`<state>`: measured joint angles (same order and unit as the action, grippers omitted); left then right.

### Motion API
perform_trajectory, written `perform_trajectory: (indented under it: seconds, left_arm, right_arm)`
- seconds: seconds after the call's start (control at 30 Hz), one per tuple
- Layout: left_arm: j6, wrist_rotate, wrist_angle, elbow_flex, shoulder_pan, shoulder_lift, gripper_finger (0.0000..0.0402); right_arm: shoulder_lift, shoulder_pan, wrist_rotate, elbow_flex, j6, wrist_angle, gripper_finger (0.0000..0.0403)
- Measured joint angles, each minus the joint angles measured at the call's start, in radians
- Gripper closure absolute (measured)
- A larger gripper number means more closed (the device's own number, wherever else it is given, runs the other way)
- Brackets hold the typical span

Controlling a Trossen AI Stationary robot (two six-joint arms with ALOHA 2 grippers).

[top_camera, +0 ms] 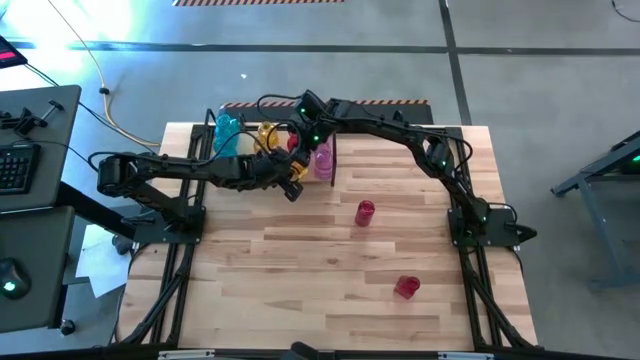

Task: Sort vases onto shelf
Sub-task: Put the yellow vase on the shelf aligned with the other yellow vase

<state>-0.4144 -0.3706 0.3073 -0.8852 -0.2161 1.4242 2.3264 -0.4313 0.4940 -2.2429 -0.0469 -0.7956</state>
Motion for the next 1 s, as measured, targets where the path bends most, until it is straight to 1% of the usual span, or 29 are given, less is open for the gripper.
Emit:
perform_trajectory:
  seconds: [0.27, 0.43, 0.6, 0.7, 0.8, 1.0]
  left_arm:
    - [-0.008, -0.017, 0.005, 0.001, -0.002, -0.004, 0.0400]
    - [-0.011, -0.055, 0.036, 0.002, -0.002, -0.030, 0.0400]
    - [0.014, -0.058, 0.044, 0.002, -0.005, -0.083, 0.0400]
    - [0.024, -0.048, 0.040, 0.002, -0.005, -0.131, 0.0400]
    - [0.056, -0.009, 0.037, 0.002, -0.005, -0.179, 0.0400]
    - [0.118, 0.020, 0.030, 0.002, -0.008, -0.246, 0.0400]
  right_arm:
    - [0.000, 0.000, -0.002, 0.000, -0.028, 0.060, 0.0258]
    - [0.000, 0.000, -0.004, 0.000, -0.035, 0.069, 0.0257]
    - [-0.007, -0.009, -0.026, 0.000, -0.044, 0.073, 0.0257]
    - [-0.030, -0.023, -0.031, 0.000, -0.062, 0.094, 0.0257]
    - [-0.068, -0.037, -0.037, 0.000, -0.078, 0.130, 0.0258]
    - [-0.162, -0.049, -0.085, -0.002, -0.078, 0.169, 0.0258]
